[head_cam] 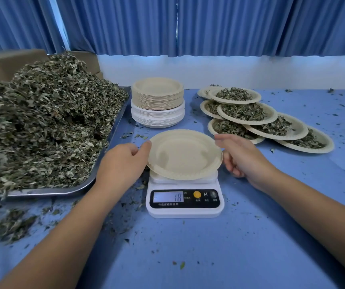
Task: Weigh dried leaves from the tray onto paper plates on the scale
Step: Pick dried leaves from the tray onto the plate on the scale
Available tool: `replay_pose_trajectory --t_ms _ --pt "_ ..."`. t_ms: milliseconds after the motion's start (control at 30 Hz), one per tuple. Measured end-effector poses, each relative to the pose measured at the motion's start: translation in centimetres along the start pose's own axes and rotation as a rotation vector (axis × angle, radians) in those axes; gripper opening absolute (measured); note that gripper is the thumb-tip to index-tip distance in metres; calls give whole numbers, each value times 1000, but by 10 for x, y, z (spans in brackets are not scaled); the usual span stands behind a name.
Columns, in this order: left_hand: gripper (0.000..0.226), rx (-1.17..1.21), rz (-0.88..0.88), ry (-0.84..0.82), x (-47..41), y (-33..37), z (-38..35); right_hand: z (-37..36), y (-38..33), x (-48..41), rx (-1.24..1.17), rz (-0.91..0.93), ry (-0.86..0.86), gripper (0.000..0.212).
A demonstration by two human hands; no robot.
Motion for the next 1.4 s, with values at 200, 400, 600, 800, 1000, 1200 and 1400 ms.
replay_pose_trajectory --t_ms 200,400,600,800,1000,1200,1400 --pt "45 207 33 131 1 -1 12 22 6 1 76 -5 120 24" --pt "39 237 -22 126 1 4 13 36 -24 21 216 334 276 43" --pt "39 200 -60 126 3 8 12 30 -36 31 411 521 306 41" --pt "38 202 -45 122 3 7 11 40 -25 25 394 444 396 41" --pt "37 201 -38 108 4 9 10 40 -33 31 342 467 390 35" --pt "36 216 -53 109 5 11 12 11 -69 63 492 842 247 53" --pt "24 473 40 191 1 0 16 9 -77 68 436 833 298 47"
Point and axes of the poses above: each hand's wrist, its own x-axis away from the middle knuckle, its own z-axis out of the back of the hand, y = z × x, the point moved 9 cm from there along -x, towards the middle knuckle, and after that the axes turned 12 degrees about x, right-handed, at the moved point
